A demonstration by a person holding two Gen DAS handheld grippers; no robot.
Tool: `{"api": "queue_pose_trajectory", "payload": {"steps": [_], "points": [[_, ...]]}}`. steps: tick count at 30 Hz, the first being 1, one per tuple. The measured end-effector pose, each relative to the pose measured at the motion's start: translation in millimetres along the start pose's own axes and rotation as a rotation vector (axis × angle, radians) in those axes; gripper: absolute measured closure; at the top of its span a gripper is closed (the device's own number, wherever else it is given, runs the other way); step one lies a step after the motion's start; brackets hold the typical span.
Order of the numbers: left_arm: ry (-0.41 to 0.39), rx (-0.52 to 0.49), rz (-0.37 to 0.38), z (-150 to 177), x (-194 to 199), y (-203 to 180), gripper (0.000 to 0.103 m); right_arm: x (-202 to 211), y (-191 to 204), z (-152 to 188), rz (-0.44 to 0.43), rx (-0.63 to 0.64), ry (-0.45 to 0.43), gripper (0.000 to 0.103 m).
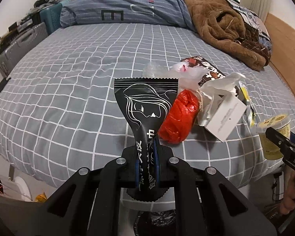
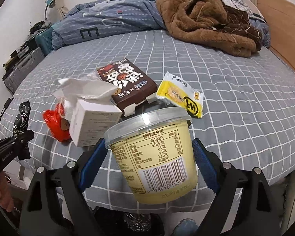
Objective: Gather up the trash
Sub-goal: 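Lift the sachet and cup and carry both down toward the floor bin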
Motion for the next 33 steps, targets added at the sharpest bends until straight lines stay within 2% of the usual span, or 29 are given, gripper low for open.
{"api": "queue_pose_trajectory", "payload": {"steps": [11,33], "points": [[-0.030,0.000,0.029,7.1,39.8,-5.8,0.093,43.5,10.2,-13.0,0.005,0.010,-0.068,0.020],[-0.063,-0.011,0.068,38.0,90.8,-13.7,0.093,97.4,31.1,16.8,0.013,0.031,-0.096,0.020]]}}
Point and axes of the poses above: each gripper's, at about its wrist camera, not at the fingertips, and x roughly against the way its jaws point, y to its left, z to its underside, the point moved 9 cm from there along -x, roughly the way its jaws point, and after that the axes turned 13 degrees about -z, right-handed, at the moved point
